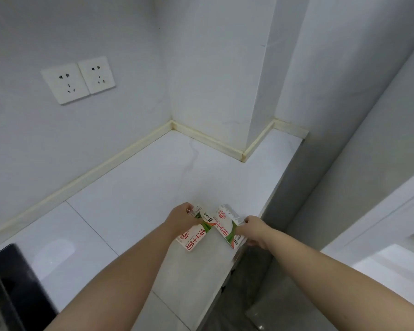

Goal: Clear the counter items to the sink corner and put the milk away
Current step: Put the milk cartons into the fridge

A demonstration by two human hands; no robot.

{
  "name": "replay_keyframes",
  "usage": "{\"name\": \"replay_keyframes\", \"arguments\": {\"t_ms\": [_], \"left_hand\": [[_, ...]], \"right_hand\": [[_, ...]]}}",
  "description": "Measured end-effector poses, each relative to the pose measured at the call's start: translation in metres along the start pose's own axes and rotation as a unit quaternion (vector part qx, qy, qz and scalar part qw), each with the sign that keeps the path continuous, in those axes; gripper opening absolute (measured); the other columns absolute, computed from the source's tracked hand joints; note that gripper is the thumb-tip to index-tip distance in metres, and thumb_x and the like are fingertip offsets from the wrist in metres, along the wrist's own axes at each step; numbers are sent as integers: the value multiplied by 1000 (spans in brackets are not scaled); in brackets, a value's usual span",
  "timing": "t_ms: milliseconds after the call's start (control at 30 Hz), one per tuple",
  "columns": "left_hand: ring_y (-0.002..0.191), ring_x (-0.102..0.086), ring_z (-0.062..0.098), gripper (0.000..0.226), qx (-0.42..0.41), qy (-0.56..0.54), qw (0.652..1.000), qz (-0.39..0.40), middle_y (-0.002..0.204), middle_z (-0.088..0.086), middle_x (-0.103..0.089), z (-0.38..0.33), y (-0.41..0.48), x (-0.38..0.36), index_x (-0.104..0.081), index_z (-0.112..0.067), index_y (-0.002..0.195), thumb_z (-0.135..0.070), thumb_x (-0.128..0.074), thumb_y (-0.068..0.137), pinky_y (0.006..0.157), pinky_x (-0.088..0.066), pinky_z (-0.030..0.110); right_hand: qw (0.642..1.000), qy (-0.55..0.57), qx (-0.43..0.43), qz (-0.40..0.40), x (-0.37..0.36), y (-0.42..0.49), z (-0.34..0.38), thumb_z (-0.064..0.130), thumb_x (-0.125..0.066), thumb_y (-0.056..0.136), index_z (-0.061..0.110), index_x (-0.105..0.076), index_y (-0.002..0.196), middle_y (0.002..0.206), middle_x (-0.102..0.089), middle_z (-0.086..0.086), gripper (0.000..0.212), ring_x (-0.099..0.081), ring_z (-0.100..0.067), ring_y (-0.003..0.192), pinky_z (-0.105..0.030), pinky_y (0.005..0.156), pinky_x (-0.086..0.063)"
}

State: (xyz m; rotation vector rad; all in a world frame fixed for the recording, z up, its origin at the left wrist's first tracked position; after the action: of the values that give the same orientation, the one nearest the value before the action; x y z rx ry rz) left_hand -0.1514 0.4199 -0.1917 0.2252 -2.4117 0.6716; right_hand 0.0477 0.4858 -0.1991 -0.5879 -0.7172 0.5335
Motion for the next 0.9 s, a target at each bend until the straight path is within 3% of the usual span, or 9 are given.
{"name": "replay_keyframes", "arguments": {"t_ms": [133, 200, 300, 400, 533, 667, 733, 800, 900], "left_hand": [[79, -66, 22, 23, 4, -138, 990, 8, 95, 2, -62, 3, -3, 3, -48, -14, 104, -18, -63, 88, 72, -58, 37], [88, -67, 29, 22, 3, -213, 977, 19, 103, 7, -63, 7, -3, 3, -48, -13, 105, -11, -62, 88, 80, -56, 46], [94, -65, 32, 21, -7, -279, 960, 26, 112, 13, -61, 12, -4, 4, -49, -13, 104, -2, -59, 88, 82, -55, 47], [99, -64, 34, 23, -13, -301, 953, 22, 117, 15, -62, 18, -6, 2, -51, -16, 99, 3, -58, 87, 82, -54, 45], [105, -62, 31, 27, -10, -285, 958, 8, 118, 12, -61, 28, -16, -1, -50, -12, 103, 6, -60, 85, 87, -53, 44], [105, -56, 17, 32, -28, -203, 978, -22, 115, 5, -60, 34, -27, 5, -49, -10, 106, 6, -62, 82, 73, -49, 20], [107, -55, 16, 31, -44, -147, 988, -34, 113, 5, -61, 35, -32, 8, -50, -12, 100, 5, -65, 79, 76, -46, 21], [104, -56, 17, 32, -60, -78, 995, -33, 108, 4, -62, 34, -34, 11, -49, -13, 97, 4, -67, 77, 79, -46, 25], [98, -58, 18, 29, -71, -22, 997, -34, 102, 2, -63, 32, -38, 11, -50, -15, 96, 1, -65, 77, 75, -47, 24]], "right_hand": [[995, -53, 62, -62, 2, -7, 3, 14, -61, 86, 9, -53, 107, 112, -62, -8, 23, -62, -21, 99, -29, 80, -56], [989, -83, 85, -87, 5, -10, 10, 18, -61, 86, 11, -54, 107, 112, -63, -7, 23, -60, -18, 92, -26, 72, -55], [978, -134, 126, -94, 14, -14, 25, 24, -58, 88, 12, -53, 106, 103, -62, -3, 22, -57, -14, 83, -20, 59, -46], [965, -200, 151, -82, 21, -20, 35, 32, -56, 90, 11, -50, 106, 99, -61, -3, 27, -59, -16, 84, -26, 63, -48], [916, -347, 190, -65, 23, -33, 51, 38, -61, 87, 12, -51, 108, 103, -56, -4, 35, -58, -17, 87, -30, 73, -50], [841, -472, 259, -49, 5, -40, 70, 39, -63, 85, 11, -48, 118, 112, -51, -7, 46, -55, -21, 98, -32, 80, -48], [821, -487, 295, -37, -10, -38, 74, 37, -66, 83, 10, -47, 118, 114, -50, -8, 49, -52, -22, 98, -31, 80, -46], [828, -462, 316, -35, -21, -32, 73, 37, -71, 78, 11, -48, 116, 112, -48, -6, 51, -52, -20, 92, -29, 77, -47], [868, -371, 327, -47, -24, -22, 63, 38, -75, 74, 13, -51, 117, 116, -46, -2, 55, -51, -15, 92, -27, 79, -49]]}}
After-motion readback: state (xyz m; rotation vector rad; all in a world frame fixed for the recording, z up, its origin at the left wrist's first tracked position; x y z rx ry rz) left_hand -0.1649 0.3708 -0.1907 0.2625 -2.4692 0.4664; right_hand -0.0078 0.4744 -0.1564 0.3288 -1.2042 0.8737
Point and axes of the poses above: each hand's wrist, its own y-axis towards the middle knuckle, its own x-axis out of the back of the hand, z = x × y, the point moved 1 cm from there along y, towards the middle knuckle
